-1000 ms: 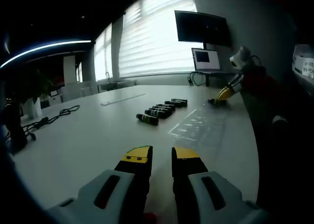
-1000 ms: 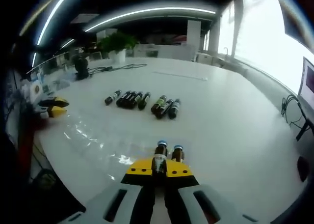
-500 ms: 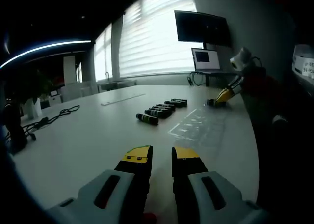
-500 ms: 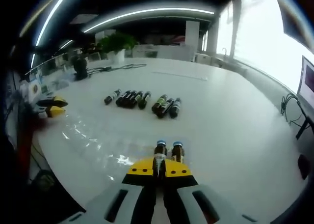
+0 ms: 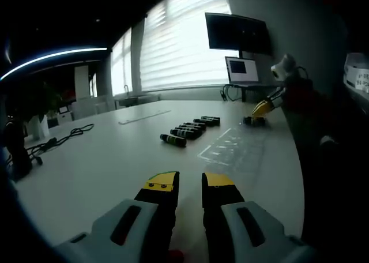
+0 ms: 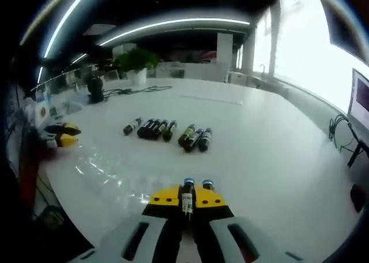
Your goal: Grip medicine bottles put into box
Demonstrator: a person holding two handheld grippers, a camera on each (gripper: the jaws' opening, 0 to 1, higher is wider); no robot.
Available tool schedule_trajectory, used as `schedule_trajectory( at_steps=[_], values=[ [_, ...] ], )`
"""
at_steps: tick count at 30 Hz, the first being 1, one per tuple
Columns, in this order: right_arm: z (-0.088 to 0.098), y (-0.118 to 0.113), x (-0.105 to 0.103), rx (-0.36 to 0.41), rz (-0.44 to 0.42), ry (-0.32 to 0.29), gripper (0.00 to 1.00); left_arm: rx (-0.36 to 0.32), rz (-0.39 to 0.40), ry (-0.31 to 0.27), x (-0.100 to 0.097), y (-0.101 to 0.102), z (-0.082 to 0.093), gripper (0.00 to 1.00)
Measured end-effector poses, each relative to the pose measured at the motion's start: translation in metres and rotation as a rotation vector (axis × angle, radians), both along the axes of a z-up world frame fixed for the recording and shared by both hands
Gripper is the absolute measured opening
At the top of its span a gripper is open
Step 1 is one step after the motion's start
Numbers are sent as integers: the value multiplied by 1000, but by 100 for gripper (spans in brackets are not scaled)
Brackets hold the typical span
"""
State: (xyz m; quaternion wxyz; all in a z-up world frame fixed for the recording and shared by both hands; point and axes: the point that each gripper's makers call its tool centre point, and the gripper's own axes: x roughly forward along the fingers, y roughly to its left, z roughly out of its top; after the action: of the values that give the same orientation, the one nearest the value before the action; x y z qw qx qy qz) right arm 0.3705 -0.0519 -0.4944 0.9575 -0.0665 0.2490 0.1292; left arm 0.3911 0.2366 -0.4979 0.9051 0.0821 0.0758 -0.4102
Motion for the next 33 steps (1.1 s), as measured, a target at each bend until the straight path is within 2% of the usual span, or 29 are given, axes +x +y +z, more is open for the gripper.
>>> schedule_trajectory(
  at_steps=[17,33],
  values=[
    [5,-3,10,2,-4,-47,4,0,0,1,1,-1,0,10],
    [11,-8,34,5,-27,-99,4,-2,-2,2,1,-2,0,10]
  ],
)
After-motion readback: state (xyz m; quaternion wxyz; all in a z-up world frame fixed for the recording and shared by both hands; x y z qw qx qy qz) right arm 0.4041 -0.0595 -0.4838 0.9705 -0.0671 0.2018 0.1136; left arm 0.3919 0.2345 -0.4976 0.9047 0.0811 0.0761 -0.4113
